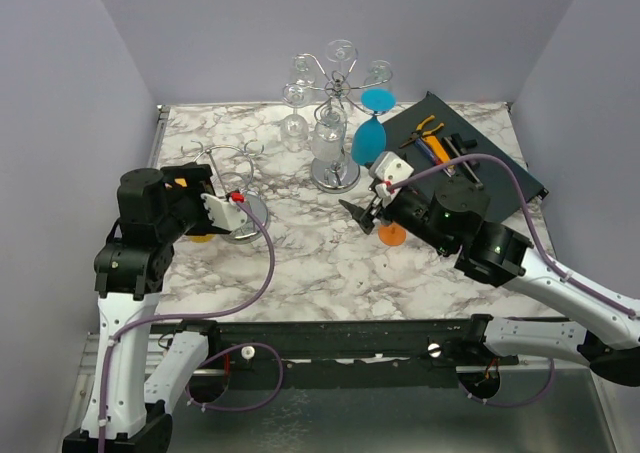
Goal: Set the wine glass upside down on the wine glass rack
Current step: Turn the wine glass upside down at the wine rack, then pick up the wine glass at the center of the board.
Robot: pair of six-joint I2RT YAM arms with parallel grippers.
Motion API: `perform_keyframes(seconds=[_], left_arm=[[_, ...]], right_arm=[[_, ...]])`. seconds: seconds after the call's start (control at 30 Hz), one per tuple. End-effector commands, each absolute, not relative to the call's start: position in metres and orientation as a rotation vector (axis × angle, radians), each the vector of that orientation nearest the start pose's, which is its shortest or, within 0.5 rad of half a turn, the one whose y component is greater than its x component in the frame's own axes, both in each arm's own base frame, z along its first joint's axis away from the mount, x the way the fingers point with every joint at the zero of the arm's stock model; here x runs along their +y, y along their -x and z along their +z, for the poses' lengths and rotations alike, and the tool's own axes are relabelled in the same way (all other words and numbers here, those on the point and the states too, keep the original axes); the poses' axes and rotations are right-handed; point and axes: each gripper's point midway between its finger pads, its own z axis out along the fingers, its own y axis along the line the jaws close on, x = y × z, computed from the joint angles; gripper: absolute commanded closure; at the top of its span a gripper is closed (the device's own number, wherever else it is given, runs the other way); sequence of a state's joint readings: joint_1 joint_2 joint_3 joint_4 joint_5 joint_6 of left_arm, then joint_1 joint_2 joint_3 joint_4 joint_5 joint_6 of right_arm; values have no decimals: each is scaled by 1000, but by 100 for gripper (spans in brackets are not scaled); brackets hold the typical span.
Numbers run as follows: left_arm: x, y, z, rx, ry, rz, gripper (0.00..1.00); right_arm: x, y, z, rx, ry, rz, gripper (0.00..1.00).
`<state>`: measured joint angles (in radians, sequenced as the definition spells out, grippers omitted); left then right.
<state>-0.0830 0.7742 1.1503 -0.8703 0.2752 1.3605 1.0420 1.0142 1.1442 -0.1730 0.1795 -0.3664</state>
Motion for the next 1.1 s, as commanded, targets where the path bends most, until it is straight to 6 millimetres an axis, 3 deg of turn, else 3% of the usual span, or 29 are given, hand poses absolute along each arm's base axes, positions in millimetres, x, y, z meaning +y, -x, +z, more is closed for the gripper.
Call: perform_keyframes(seconds=[0.0, 0.2, 0.37, 0.53, 0.9, 0.97, 1.0, 1.07], left_arm=[[-59, -237, 343, 1419, -1346, 274, 13], [-84, -224, 371, 1432, -1138, 26, 3], [-90, -234, 395, 1473, -874, -122, 1], [-95, -240, 406, 1536, -690, -263, 1], [-102, -229, 399, 1517, -705, -310, 1], [-101, -229, 398, 1517, -703, -303, 1], [-101, -227, 399, 1516, -692, -311, 1], [-101, -225, 400, 1512, -691, -315, 1]], right_arm=[[284, -222, 367, 1400, 920, 376, 16], [272, -234, 339, 1571, 841, 305, 16], [241, -254, 297, 1806, 689, 249, 17], [223, -254, 276, 1955, 603, 291, 19], [200, -230, 239, 2231, 566, 207, 26], [199, -231, 233, 2238, 574, 188, 27], [204, -241, 220, 2236, 596, 154, 29], [206, -249, 215, 2227, 606, 131, 30]])
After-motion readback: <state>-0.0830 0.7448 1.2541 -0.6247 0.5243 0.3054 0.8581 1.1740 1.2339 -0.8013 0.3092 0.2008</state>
